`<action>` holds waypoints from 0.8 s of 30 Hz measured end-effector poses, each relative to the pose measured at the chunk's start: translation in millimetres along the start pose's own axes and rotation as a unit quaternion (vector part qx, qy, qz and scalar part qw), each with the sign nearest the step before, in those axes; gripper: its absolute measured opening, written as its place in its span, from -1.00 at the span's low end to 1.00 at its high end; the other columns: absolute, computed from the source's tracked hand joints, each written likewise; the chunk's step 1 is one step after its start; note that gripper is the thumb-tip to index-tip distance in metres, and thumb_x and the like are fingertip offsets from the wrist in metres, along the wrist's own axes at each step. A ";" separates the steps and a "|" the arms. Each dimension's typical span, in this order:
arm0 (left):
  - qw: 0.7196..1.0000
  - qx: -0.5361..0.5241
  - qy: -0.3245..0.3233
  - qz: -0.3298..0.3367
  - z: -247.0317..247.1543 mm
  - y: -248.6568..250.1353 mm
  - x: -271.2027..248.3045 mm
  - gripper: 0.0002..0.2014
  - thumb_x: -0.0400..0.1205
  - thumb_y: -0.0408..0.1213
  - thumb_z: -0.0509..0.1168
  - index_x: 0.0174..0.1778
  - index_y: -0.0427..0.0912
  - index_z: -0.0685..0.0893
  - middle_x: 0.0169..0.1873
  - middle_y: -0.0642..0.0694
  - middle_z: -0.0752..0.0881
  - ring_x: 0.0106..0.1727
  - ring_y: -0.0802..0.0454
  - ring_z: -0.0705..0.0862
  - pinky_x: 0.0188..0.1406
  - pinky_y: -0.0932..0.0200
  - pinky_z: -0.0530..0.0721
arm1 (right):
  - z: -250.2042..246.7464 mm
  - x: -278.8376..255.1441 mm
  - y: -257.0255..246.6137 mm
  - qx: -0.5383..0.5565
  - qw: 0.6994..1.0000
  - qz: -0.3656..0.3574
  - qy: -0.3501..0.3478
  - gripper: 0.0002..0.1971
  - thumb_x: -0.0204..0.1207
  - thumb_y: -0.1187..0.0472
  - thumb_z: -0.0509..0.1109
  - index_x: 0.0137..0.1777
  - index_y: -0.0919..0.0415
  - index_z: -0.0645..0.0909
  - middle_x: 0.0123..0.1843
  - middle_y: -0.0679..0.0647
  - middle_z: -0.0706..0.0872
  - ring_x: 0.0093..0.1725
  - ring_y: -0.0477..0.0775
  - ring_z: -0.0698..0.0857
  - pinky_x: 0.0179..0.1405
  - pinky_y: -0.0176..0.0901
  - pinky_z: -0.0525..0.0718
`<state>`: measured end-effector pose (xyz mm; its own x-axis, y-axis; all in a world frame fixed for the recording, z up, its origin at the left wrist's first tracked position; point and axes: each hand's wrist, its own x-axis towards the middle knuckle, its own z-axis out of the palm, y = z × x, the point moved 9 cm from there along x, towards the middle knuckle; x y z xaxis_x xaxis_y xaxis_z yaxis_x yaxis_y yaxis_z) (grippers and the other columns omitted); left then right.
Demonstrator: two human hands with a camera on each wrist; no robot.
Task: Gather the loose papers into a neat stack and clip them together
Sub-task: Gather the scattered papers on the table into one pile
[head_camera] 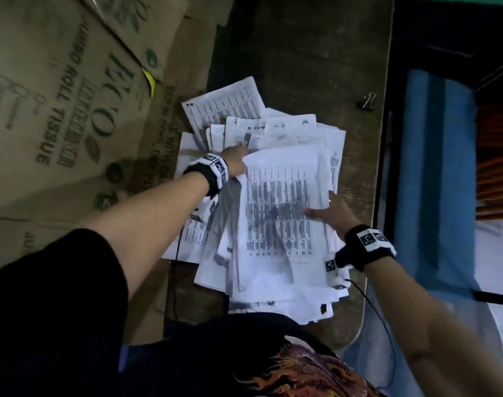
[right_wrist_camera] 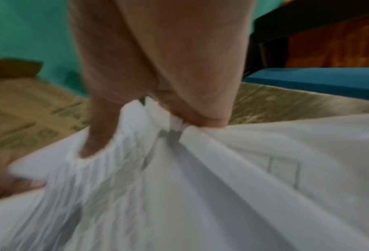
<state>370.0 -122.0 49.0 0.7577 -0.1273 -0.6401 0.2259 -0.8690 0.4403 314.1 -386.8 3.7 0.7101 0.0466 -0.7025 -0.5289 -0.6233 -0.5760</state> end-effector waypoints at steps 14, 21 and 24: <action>0.909 -0.228 0.229 -0.262 -18.2 -164.6 -66.8 -0.27 0.65 -0.15 0.31 0.63 -0.34 0.11 0.60 -0.29 0.27 0.56 -0.21 0.34 0.51 0.05 0.31 | 3.9 4.6 -20.1 -0.075 0.993 -0.028 0.082 -0.05 0.38 0.27 0.61 0.62 0.27 0.06 0.49 0.39 0.47 0.46 0.39 0.48 0.43 0.18 0.49; 0.909 -0.314 0.174 -0.214 -6.6 -151.0 -41.4 -0.24 0.61 0.15 0.26 0.62 -0.24 0.24 0.59 -0.17 0.35 0.56 -0.14 0.38 0.58 -0.03 0.30 | 31.6 -15.6 -87.4 -0.421 0.884 -0.148 0.140 -0.02 0.37 -0.10 0.55 0.66 -0.06 0.01 0.60 0.21 0.14 0.55 0.41 0.21 0.43 0.54 0.28; 0.902 -0.307 0.190 -0.236 -21.3 -157.7 -30.0 -0.36 0.66 0.04 0.25 0.57 -0.28 0.34 0.57 -0.20 0.37 0.55 -0.16 0.39 0.56 0.01 0.31 | 86.0 -13.8 -106.4 -0.507 0.829 -0.235 0.028 -0.09 0.40 -0.11 0.51 0.63 -0.24 0.02 0.61 0.12 0.12 0.54 0.30 0.26 0.41 0.44 0.41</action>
<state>324.8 29.0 12.2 0.6177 0.4611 -0.6370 0.7862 -0.3408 0.5156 320.6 -253.9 38.8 0.7631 0.4516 -0.4623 0.4540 -0.8837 -0.1138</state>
